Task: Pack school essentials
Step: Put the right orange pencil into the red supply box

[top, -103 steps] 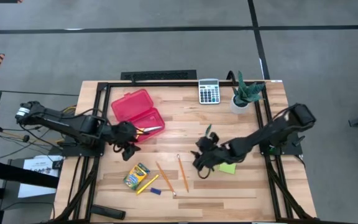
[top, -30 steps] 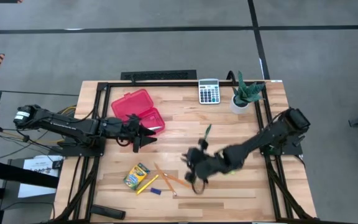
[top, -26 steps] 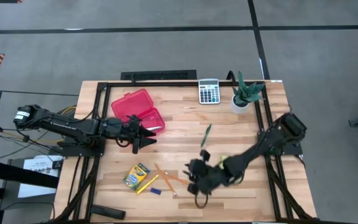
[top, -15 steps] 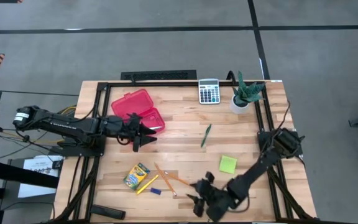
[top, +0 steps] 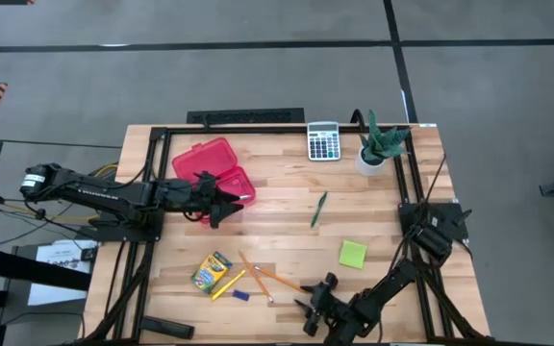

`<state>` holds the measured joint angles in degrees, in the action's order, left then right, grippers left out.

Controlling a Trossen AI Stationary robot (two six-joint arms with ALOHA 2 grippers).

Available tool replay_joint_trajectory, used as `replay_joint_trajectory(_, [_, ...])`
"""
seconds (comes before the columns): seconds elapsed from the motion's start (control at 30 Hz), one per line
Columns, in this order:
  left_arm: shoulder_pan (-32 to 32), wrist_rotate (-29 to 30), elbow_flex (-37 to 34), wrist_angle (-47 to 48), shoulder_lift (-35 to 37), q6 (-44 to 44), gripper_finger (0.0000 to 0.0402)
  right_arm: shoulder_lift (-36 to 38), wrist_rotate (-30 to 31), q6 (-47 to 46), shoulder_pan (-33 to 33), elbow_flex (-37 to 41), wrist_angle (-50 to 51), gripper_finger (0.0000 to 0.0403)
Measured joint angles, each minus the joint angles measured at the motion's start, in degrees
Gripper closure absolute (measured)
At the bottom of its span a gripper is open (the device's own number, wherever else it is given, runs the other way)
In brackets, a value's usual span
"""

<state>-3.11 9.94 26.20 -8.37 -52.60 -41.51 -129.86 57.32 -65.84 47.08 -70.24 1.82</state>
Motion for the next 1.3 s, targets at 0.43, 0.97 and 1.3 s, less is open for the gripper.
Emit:
replay_joint_trajectory(0.43, [-0.04,2.36,0.0,1.24,0.0,-3.48,0.0182,-1.41,2.63,-4.68,0.52,0.02,6.31,0.0363])
replay_joint_trajectory(0.97, [-3.61,-0.27,0.02,-7.1,-0.01,-9.91,0.0182,4.69,3.04,-13.93,-0.71,-0.86,12.22,0.0392])
replay_joint_trajectory(1.3, [-5.97,2.93,0.02,-8.75,-0.02,-10.29,0.018,10.91,11.9,-13.83,-3.92,-1.05,16.16,0.0392])
